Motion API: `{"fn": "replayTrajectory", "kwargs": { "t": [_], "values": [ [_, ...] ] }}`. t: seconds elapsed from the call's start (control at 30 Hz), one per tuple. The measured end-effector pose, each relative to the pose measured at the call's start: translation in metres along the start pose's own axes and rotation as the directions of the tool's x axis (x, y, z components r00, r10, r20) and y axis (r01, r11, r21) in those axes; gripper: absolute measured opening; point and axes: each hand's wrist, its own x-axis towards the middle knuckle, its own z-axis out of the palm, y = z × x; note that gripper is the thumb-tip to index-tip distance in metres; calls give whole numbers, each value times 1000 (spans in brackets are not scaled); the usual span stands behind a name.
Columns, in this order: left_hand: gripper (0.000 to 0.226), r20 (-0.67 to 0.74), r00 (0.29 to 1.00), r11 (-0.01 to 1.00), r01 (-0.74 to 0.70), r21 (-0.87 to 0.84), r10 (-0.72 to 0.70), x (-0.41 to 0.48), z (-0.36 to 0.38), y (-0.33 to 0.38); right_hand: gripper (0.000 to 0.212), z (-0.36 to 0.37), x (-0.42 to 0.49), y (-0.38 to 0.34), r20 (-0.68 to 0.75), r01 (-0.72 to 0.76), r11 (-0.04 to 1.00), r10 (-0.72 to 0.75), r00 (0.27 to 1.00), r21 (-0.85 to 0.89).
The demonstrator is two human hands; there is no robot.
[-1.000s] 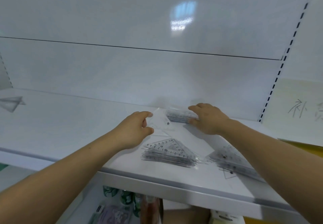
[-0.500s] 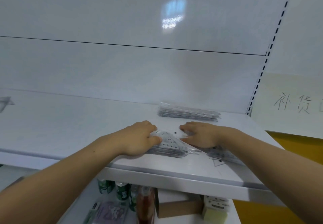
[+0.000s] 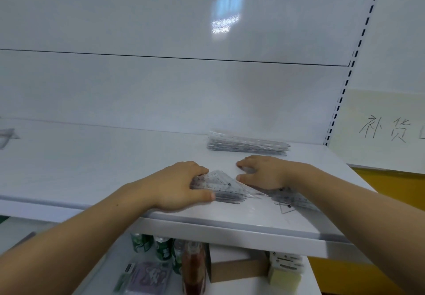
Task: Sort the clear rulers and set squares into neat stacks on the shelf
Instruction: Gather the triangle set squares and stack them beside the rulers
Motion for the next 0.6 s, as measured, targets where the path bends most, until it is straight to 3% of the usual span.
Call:
{"fn": "replayTrajectory", "kwargs": {
  "t": [0.1, 0.27, 0.47, 0.6],
  "values": [
    [43, -34, 999, 1000, -18, 4, 19, -1, 1, 2, 66, -1, 0, 0, -1, -14, 1000, 14, 1000, 14],
    [34, -65, 998, 999, 5, -49, -8, 0, 1, 7, 65, -8, -3, 2, -5, -44, 998, 44, 999, 50],
    [42, -63, 996, 996, 61, -66, -65, 2, 3, 9, 66, -10, -5, 4, -4, -48, 998, 49, 999, 37],
    [74, -76, 989, 989, 119, -89, -125, 1, 2, 9, 68, -14, -1, 2, -8, -38, 999, 37, 999, -19]
  ]
}}
